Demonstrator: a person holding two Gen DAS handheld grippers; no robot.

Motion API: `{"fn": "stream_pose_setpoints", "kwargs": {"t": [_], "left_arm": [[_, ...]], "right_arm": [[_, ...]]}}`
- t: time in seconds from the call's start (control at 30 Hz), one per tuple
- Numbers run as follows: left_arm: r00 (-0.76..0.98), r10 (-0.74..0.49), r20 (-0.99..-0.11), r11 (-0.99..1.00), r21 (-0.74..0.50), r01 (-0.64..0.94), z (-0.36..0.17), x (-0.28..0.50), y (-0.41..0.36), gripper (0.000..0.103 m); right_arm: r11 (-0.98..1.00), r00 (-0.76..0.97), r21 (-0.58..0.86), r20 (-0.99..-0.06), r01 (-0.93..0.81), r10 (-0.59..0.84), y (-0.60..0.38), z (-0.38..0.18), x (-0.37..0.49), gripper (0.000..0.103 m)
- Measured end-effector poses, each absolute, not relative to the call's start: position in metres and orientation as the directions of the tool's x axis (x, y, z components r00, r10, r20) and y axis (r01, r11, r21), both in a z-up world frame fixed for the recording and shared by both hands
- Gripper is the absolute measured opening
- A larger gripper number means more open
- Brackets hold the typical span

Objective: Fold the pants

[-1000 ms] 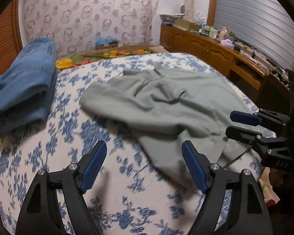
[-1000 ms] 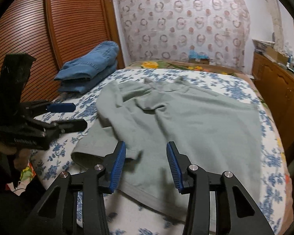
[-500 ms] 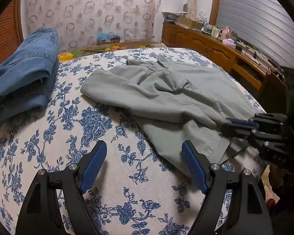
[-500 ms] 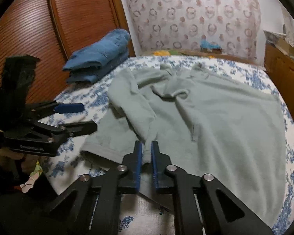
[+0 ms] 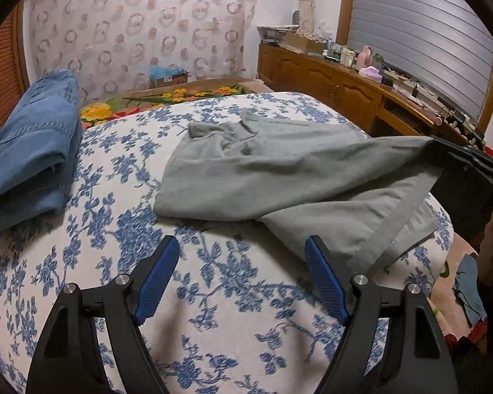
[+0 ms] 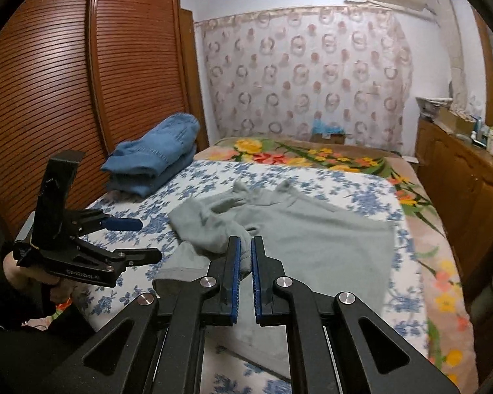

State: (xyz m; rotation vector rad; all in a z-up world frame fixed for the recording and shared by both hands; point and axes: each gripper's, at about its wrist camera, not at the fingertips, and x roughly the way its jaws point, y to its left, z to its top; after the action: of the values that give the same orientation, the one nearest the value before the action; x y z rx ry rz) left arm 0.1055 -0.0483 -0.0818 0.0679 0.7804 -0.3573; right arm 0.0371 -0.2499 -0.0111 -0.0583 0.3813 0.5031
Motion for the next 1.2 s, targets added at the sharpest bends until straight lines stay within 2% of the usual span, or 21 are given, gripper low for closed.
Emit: {"fn": "stream_pose_setpoints", "kwargs": {"t": [0.5,0.83,1.2], "left_arm": [[0.649,-0.351,-0.676,0.905,-0.066,0.42,-0.065,0.111,-0.093,0.08],[0.604,-0.34,-0.721,0.899,-0.061,0.433,-0.088,0.117,-0.111,0.08],[0.582,-0.318,-0.749,0.899,-0.043,0.435,-0.103,0.116,-0.119,0.08]], "right_arm": [[0.92,0.851,0.033,-0.368,-0.39,0.375,-0.261,-0.013,-0.014,0.006],[0.942,0.854,0.064,-0.404,-0.33,0.327,-0.274,-0.021,-0.023,0.006],[0.952,0.807,0.094,-0.51,-0.292,0.298,-0.265,-0.036,-0.018,0.007]]}}
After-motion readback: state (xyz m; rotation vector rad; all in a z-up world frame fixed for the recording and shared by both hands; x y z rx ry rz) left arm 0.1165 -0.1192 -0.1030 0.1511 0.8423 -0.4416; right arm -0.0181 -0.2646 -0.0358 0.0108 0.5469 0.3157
